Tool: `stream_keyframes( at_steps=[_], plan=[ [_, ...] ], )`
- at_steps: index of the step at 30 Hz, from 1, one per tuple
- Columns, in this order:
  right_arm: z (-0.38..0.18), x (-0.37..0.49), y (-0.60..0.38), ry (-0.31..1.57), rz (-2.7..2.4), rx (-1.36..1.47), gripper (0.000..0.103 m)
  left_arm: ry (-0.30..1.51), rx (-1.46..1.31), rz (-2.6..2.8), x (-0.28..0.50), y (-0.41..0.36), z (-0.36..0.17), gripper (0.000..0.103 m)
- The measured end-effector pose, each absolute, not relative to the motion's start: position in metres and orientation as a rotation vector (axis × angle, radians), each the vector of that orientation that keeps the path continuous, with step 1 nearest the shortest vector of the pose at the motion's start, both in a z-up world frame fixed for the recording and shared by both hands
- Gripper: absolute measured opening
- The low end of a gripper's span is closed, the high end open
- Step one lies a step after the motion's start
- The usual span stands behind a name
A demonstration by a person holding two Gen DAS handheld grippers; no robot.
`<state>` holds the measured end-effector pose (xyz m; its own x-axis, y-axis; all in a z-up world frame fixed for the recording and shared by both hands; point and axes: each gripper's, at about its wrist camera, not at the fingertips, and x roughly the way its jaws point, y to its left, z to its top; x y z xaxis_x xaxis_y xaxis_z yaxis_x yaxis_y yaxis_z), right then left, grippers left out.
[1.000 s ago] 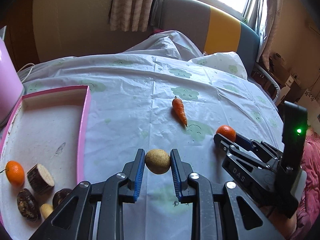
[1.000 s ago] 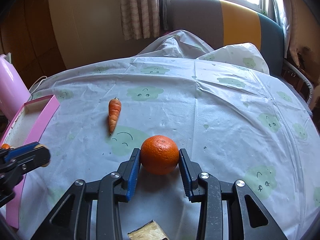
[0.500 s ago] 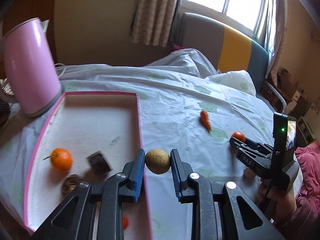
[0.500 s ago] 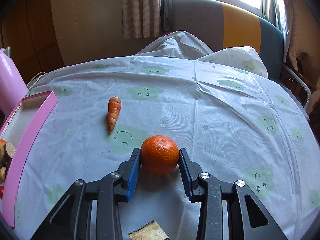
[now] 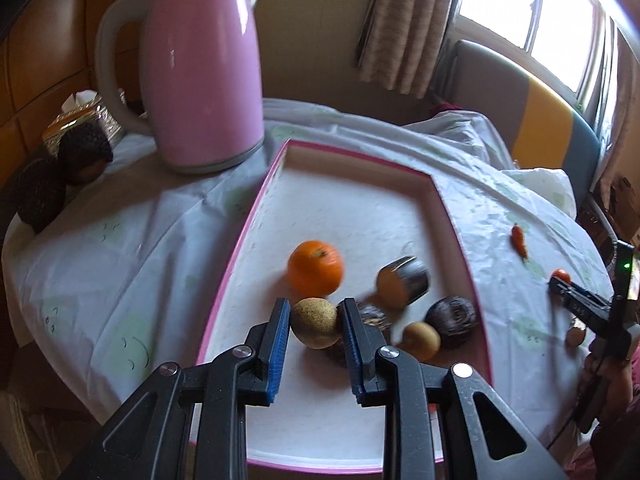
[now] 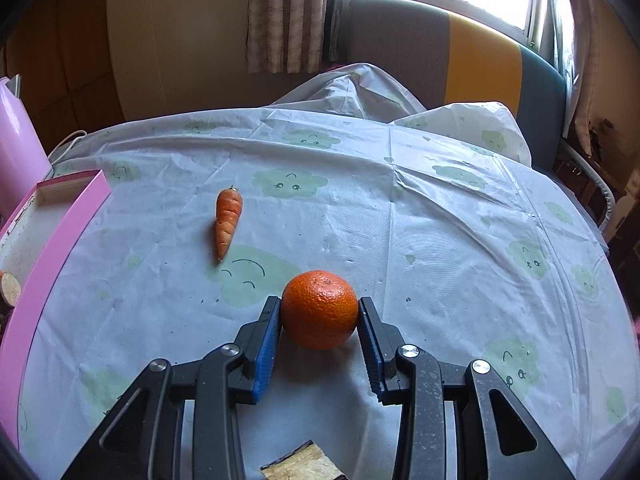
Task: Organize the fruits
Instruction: 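Carry the tan fruit into the pink tray and open the left gripper, then carry the mandarin into the pink tray and open the right gripper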
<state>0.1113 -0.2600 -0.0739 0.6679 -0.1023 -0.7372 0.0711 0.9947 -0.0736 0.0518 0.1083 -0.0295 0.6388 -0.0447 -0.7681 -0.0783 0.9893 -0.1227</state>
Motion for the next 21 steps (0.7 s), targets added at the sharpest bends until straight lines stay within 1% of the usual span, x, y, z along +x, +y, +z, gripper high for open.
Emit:
stream_keyframes(
  at_steps=[5, 9, 14, 21],
  plan=[
    [-0.073, 0.111, -0.259, 0.836, -0.099, -0.055, 0.038, 0.909, -0.170, 0.047, 0.050, 0.115, -0.044, 0.026],
    [-0.073, 0.112, -0.258, 0.836, -0.097, -0.065, 0.038, 0.903, -0.176, 0.053, 0.049, 0.114, -0.043, 0.033],
    [-0.069, 0.110, -0.256, 0.825, -0.088, -0.075, 0.038, 0.892, -0.177, 0.063, 0.046, 0.112, -0.038, 0.033],
    [-0.045, 0.099, -0.236, 0.740, -0.039, -0.104, 0.038, 0.879, -0.167, 0.082, 0.040, 0.108, -0.031, 0.033]
  ],
)
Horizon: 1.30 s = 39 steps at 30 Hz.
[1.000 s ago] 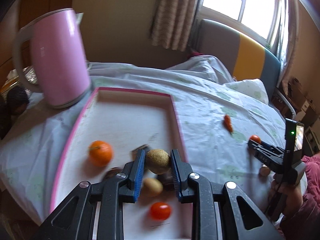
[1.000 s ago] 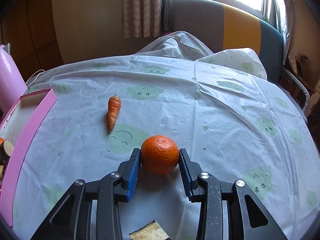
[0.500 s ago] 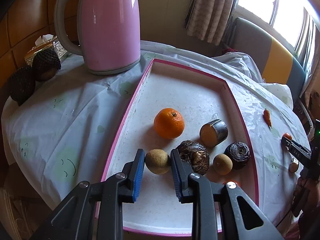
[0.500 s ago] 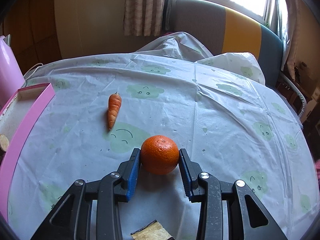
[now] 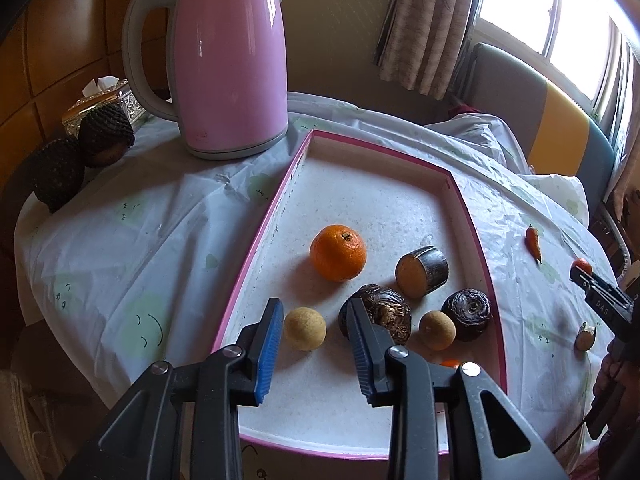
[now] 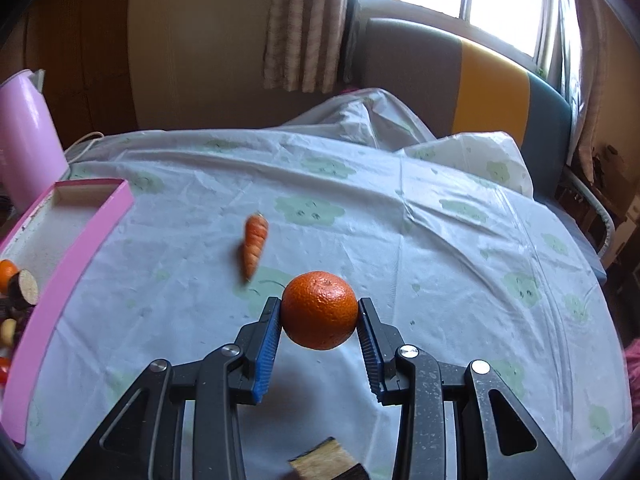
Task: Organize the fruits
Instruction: 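Carry the mandarin into the pink tray and open the right gripper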
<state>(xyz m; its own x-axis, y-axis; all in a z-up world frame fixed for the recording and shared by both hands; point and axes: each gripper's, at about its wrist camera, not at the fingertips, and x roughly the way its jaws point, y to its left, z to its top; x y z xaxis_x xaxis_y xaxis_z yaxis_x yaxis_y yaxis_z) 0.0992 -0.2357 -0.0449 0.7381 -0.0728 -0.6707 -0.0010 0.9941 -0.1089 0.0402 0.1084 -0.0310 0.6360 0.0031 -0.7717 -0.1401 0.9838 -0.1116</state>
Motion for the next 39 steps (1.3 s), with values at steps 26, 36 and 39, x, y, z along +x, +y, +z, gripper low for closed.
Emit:
stream_keyframes(
  at_steps=[26, 36, 39],
  plan=[
    [-0.041, 0.041, -0.027, 0.807, 0.697, -0.157, 0.038, 0.794, -0.132, 0.116, 0.024, 0.112, -0.012, 0.033],
    [-0.055, 0.040, -0.007, 0.826, 0.714, -0.177, 0.041, 0.789, -0.138, 0.119, 0.022, 0.116, -0.012, 0.033],
    [-0.054, 0.039, -0.009, 0.822, 0.710, -0.172, 0.041, 0.787, -0.134, 0.116, 0.021, 0.115, -0.012, 0.033]
  ],
)
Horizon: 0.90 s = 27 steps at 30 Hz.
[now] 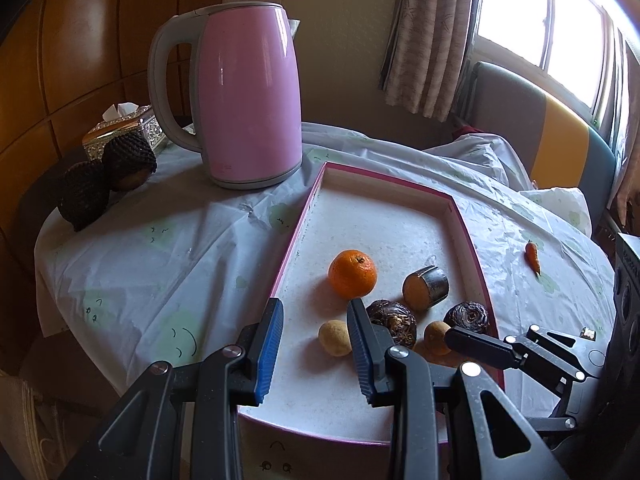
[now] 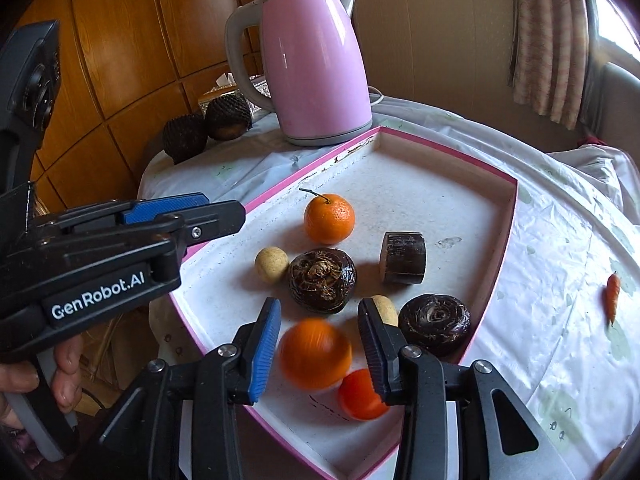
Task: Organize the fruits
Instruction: 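Carry the mandarin into the pink tray and open the right gripper, then withdraw both grippers toward the carrot and the cut yam piece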
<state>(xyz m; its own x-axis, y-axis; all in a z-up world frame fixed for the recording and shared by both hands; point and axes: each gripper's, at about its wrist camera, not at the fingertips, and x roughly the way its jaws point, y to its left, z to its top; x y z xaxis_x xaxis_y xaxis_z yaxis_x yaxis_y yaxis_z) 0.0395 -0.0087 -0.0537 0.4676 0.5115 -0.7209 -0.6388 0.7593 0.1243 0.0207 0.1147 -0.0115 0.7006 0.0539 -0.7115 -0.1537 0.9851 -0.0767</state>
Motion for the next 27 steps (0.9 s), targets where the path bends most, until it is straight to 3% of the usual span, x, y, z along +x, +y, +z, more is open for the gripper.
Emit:
stream_keyframes(
  at_steps=[21, 27],
  plan=[
    [-0.025, 0.036, -0.136, 0.743, 0.342, 0.009, 0.044, 0.775, -0.034, 0.025, 0.025, 0.068, -0.004, 0.033],
    [-0.023, 0.035, -0.191, 0.728, 0.178, 0.063, 0.059, 0.783, 0.006, -0.026, 0.030, 0.045, -0.004, 0.033]
  ],
)
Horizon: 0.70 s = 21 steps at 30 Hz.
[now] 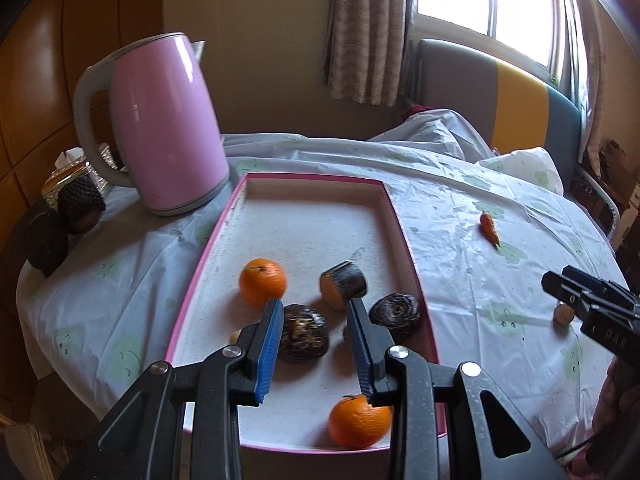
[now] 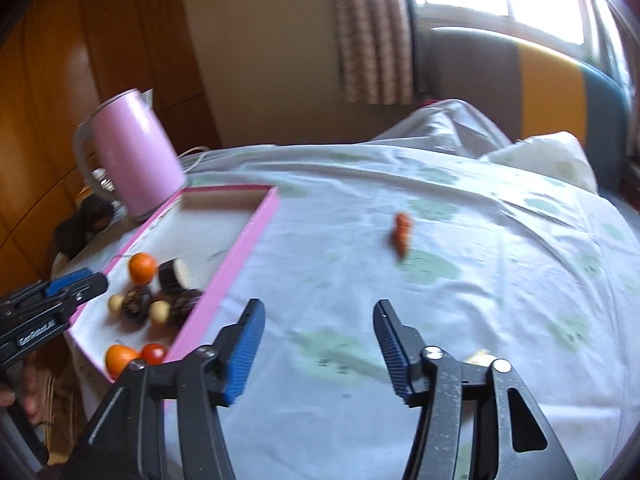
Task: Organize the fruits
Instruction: 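Withdraw both grippers toward the carrot and the cut yam piece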
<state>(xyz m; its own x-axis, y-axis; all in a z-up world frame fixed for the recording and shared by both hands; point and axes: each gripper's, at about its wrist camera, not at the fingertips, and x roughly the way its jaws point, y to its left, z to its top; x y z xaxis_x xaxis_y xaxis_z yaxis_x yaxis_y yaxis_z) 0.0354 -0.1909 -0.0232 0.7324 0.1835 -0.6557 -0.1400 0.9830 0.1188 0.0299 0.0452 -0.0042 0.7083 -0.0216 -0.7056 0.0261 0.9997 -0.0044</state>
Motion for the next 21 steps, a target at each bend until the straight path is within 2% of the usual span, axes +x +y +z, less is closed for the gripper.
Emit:
stream_keyframes(
  at_steps=[1, 4, 15, 16, 17, 21],
  plan=[
    [-0.023, 0.035, -0.199, 0.726, 0.155, 0.061, 0.059, 0.785, 0.012, -0.037, 0.031, 0.041, -0.005, 0.033],
    [-0.025, 0.032, -0.221, 0.723, 0.095, 0.056, 0.069, 0.794, 0.033, -0.071, 0.036, 0.028, -0.005, 0.033],
    [-0.046, 0.025, -0.268, 0.772, -0.014, 0.044, 0.069, 0.805, 0.086, -0.205, 0.055, -0.029, -0.002, 0.033],
    [-0.049, 0.026, -0.269, 0.782, -0.009, 0.043, 0.068, 0.811, 0.086, -0.214, 0.058, -0.035, -0.003, 0.033],
    [-0.052, 0.027, -0.269, 0.790, -0.004, 0.042, 0.062, 0.814, 0.087, -0.220, 0.060, -0.038, -0.003, 0.033],
    [-0.065, 0.032, -0.263, 0.820, 0.013, 0.023, 0.048, 0.838, 0.082, -0.252, 0.072, -0.055, -0.006, 0.033]
  ],
)
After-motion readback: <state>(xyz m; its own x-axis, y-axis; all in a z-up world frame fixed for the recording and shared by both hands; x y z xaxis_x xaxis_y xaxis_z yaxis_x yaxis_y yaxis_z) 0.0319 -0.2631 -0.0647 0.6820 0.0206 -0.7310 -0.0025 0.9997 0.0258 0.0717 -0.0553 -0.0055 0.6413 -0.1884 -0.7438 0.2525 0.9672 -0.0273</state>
